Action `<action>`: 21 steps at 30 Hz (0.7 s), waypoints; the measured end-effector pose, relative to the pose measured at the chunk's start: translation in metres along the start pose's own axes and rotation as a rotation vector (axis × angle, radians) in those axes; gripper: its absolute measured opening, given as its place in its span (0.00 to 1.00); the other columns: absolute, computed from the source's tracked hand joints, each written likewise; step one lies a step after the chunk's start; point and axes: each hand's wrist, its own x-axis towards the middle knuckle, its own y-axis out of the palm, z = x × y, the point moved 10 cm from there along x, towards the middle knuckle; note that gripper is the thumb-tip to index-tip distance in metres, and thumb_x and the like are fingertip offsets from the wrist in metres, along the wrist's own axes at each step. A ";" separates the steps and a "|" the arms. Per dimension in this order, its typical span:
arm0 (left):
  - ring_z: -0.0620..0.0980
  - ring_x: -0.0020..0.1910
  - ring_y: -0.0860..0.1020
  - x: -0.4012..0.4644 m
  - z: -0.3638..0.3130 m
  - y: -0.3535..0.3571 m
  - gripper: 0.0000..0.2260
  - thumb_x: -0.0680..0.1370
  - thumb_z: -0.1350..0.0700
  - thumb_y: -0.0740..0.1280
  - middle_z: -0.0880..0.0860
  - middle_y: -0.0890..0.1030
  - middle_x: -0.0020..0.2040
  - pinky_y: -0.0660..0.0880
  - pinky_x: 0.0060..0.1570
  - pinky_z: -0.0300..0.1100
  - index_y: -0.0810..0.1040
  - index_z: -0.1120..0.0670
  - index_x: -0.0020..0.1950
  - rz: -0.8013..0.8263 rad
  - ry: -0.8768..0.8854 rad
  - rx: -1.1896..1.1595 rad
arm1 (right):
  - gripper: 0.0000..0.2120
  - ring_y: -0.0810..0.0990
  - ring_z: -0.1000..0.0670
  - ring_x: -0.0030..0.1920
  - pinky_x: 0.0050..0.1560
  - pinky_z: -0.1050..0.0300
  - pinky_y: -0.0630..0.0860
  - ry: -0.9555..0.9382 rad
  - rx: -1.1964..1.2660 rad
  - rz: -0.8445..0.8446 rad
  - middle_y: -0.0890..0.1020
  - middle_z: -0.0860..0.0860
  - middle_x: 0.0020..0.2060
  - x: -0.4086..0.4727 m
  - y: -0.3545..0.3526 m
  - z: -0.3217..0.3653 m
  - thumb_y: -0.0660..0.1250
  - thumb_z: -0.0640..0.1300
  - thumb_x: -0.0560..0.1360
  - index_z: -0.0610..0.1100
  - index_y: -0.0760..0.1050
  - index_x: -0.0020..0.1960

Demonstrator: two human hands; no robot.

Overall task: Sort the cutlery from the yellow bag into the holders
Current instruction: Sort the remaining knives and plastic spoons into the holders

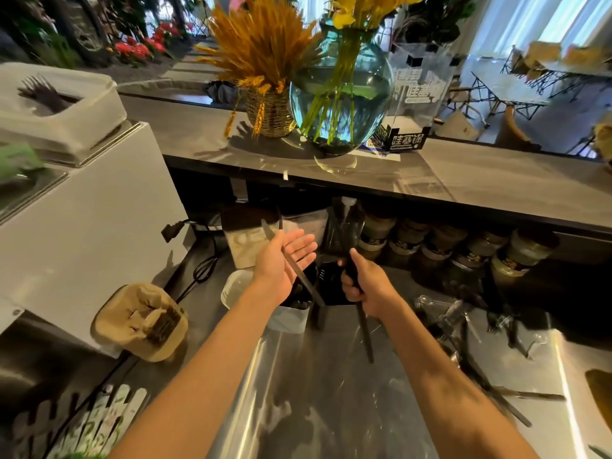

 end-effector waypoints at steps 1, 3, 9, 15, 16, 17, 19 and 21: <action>0.57 0.59 0.80 -0.001 0.001 0.003 0.22 0.87 0.50 0.51 0.61 0.80 0.61 0.78 0.56 0.49 0.71 0.64 0.70 0.016 -0.013 0.015 | 0.19 0.62 0.54 0.24 0.23 0.63 0.56 0.004 0.070 0.072 0.68 0.49 0.27 -0.006 0.008 0.001 0.55 0.56 0.84 0.42 0.73 0.46; 0.58 0.67 0.75 -0.005 0.002 0.010 0.22 0.86 0.51 0.51 0.62 0.76 0.68 0.73 0.65 0.51 0.68 0.64 0.73 0.049 -0.025 0.025 | 0.19 0.63 0.54 0.22 0.22 0.64 0.57 -0.001 0.160 0.159 0.69 0.49 0.27 -0.020 0.021 0.009 0.56 0.55 0.84 0.42 0.73 0.44; 0.53 0.68 0.75 -0.019 -0.004 0.035 0.20 0.86 0.50 0.52 0.58 0.77 0.68 0.67 0.71 0.49 0.69 0.60 0.73 0.178 0.033 -0.041 | 0.20 0.64 0.54 0.21 0.20 0.64 0.58 -0.038 -0.087 0.243 0.75 0.46 0.30 -0.052 0.045 0.022 0.56 0.53 0.85 0.41 0.76 0.44; 0.56 0.58 0.83 -0.033 -0.019 0.027 0.13 0.86 0.57 0.55 0.61 0.84 0.55 0.78 0.59 0.48 0.76 0.62 0.59 0.044 0.180 -0.092 | 0.14 0.67 0.55 0.23 0.20 0.67 0.60 -0.052 -0.076 0.246 0.81 0.45 0.35 -0.058 0.041 0.023 0.61 0.49 0.84 0.39 0.78 0.49; 0.56 0.57 0.83 -0.033 -0.023 0.024 0.12 0.86 0.57 0.54 0.61 0.84 0.54 0.79 0.58 0.49 0.76 0.61 0.57 0.026 0.198 -0.131 | 0.12 0.66 0.55 0.24 0.21 0.67 0.59 -0.069 -0.052 0.249 0.81 0.44 0.37 -0.059 0.039 0.024 0.61 0.46 0.84 0.38 0.78 0.51; 0.57 0.56 0.83 -0.034 -0.027 0.021 0.12 0.86 0.58 0.54 0.61 0.84 0.53 0.79 0.56 0.49 0.76 0.61 0.56 0.010 0.213 -0.179 | 0.11 0.66 0.55 0.25 0.21 0.67 0.58 -0.092 -0.031 0.243 0.82 0.44 0.38 -0.061 0.037 0.027 0.61 0.43 0.83 0.36 0.77 0.53; 0.56 0.54 0.84 -0.035 -0.032 0.015 0.13 0.86 0.57 0.53 0.60 0.85 0.53 0.81 0.51 0.49 0.75 0.61 0.55 -0.011 0.227 -0.251 | 0.08 0.66 0.55 0.26 0.22 0.66 0.58 -0.154 -0.010 0.185 0.83 0.43 0.39 -0.064 0.031 0.033 0.62 0.37 0.82 0.35 0.78 0.52; 0.56 0.54 0.84 -0.036 -0.032 0.012 0.13 0.86 0.57 0.53 0.60 0.84 0.53 0.81 0.48 0.49 0.75 0.61 0.56 -0.023 0.223 -0.262 | 0.05 0.68 0.55 0.25 0.23 0.67 0.61 -0.232 0.012 0.056 0.84 0.41 0.38 -0.067 0.021 0.040 0.64 0.35 0.81 0.37 0.79 0.49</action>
